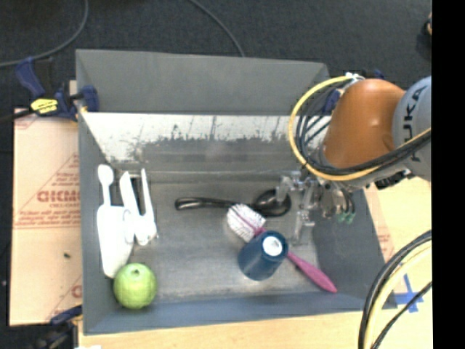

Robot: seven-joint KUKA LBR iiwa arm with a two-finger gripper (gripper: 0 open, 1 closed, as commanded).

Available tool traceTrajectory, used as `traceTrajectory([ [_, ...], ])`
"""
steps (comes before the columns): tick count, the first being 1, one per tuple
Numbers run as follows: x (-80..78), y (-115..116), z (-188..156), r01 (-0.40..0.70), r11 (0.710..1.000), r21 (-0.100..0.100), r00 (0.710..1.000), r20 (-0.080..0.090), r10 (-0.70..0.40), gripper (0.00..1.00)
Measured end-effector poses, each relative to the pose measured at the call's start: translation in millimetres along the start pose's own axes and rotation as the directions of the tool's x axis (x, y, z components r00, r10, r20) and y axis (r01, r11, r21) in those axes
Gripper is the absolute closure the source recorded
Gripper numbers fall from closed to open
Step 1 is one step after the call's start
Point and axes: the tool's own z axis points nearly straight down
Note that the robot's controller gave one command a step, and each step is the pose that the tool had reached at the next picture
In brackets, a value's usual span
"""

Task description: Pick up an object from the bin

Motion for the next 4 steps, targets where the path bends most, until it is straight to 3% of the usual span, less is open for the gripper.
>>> traceTrajectory([
  [1,-1.8,0,-4,0.003,1.000,0.001,1.000,0.008,-0.003,0.00],
  [2,-80.9,-19,104,0.082,0.997,0.003,0.997,0.005,-0.082,0.00],
  [3,-81.1,-13,37,0.079,0.997,0.004,0.997,0.016,-0.079,0.00],
  [4,-82.6,-20,102,0.080,0.997,0.004,0.997,0.012,-0.080,0.00],
])
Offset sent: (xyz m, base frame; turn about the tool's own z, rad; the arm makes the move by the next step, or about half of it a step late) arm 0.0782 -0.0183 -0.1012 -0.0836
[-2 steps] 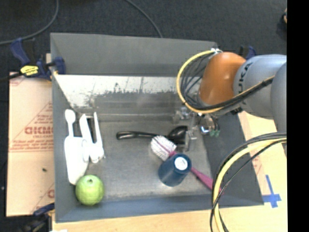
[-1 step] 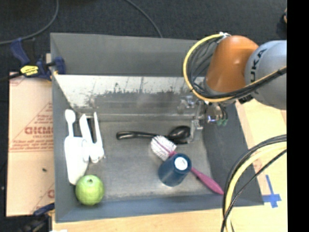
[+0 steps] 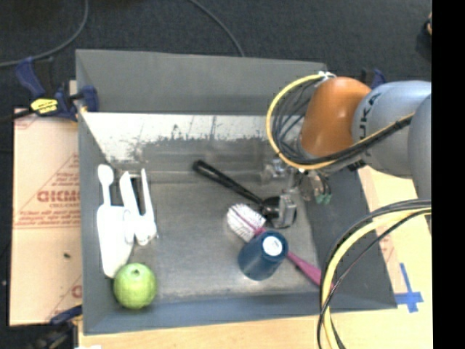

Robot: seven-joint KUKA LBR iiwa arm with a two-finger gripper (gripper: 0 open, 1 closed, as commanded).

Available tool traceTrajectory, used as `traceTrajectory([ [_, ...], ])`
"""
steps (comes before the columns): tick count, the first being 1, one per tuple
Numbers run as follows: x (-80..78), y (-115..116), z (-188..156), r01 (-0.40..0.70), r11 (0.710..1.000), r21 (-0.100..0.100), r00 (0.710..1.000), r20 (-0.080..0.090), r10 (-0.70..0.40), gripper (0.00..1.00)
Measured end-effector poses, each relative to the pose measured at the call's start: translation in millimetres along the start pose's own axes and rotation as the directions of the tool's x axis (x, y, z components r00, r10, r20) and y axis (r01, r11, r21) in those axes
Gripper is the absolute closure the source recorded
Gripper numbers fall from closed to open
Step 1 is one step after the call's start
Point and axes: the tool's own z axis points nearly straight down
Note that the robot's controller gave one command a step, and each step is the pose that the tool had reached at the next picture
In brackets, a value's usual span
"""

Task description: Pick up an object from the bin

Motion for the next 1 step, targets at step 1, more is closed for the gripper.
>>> traceTrajectory([
  [1,-2.9,1.6,-2.6,-0.093,0.996,-0.002,0.996,0.008,0.093,0.00],
])
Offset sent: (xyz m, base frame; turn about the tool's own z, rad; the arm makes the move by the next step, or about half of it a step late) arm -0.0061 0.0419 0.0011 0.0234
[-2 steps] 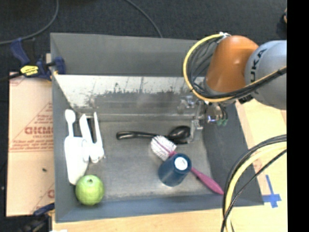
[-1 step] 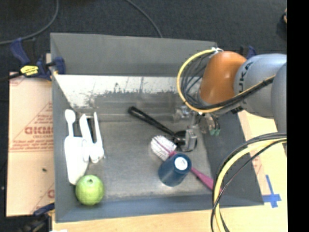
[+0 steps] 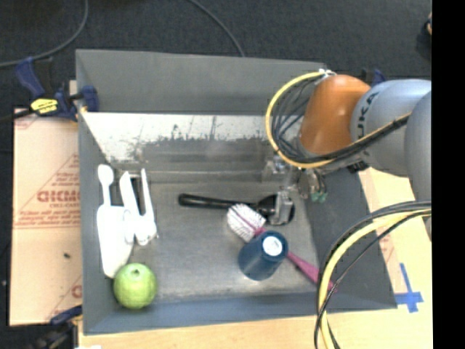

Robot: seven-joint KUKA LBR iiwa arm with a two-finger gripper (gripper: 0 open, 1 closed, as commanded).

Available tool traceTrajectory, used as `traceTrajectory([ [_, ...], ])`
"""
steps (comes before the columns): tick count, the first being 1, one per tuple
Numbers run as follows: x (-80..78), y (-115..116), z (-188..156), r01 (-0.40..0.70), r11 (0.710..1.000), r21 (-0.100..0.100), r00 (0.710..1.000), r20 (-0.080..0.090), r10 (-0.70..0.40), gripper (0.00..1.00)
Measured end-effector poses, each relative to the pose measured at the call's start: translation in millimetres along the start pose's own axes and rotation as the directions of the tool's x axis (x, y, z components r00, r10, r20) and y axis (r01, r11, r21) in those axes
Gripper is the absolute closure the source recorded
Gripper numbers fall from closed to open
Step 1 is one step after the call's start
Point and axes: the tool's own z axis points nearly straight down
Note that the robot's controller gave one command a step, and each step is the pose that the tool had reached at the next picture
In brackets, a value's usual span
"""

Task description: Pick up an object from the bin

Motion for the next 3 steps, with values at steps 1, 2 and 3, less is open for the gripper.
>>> traceTrajectory([
  [1,8.3,39.1,-0.2,0.072,0.997,0.002,0.997,-0.006,-0.072,1.00],
  [2,8.3,39.1,-0.2,0.072,0.997,0.002,0.997,-0.006,-0.072,1.00],
  [3,9.4,39.0,-3.0,0.073,0.997,0.002,0.997,-0.007,-0.073,1.00],
])
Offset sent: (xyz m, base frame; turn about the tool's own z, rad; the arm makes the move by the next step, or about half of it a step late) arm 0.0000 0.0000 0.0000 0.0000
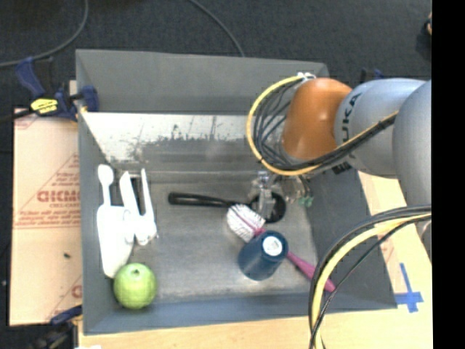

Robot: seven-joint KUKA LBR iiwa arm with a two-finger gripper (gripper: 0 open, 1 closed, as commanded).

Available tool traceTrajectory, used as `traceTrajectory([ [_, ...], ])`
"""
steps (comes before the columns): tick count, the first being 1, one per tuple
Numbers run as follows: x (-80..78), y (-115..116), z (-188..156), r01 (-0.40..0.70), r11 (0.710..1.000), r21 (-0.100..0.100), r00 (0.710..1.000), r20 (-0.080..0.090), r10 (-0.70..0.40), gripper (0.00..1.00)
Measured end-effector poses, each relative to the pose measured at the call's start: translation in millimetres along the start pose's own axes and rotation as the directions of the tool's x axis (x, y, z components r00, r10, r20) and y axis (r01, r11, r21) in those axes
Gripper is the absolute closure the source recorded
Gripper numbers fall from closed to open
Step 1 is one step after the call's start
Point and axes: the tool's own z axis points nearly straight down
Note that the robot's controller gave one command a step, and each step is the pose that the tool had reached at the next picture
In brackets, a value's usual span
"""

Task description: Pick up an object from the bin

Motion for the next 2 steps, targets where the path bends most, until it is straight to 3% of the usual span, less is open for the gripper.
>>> traceTrajectory([
  [1,1.9,0,-20,0.000,1.000,-0.001,1.000,-0.007,0.000,1.00],
  [2,-0.7,-1,-42,0.000,1.000,0.001,1.000,0.001,0.000,1.00],
])
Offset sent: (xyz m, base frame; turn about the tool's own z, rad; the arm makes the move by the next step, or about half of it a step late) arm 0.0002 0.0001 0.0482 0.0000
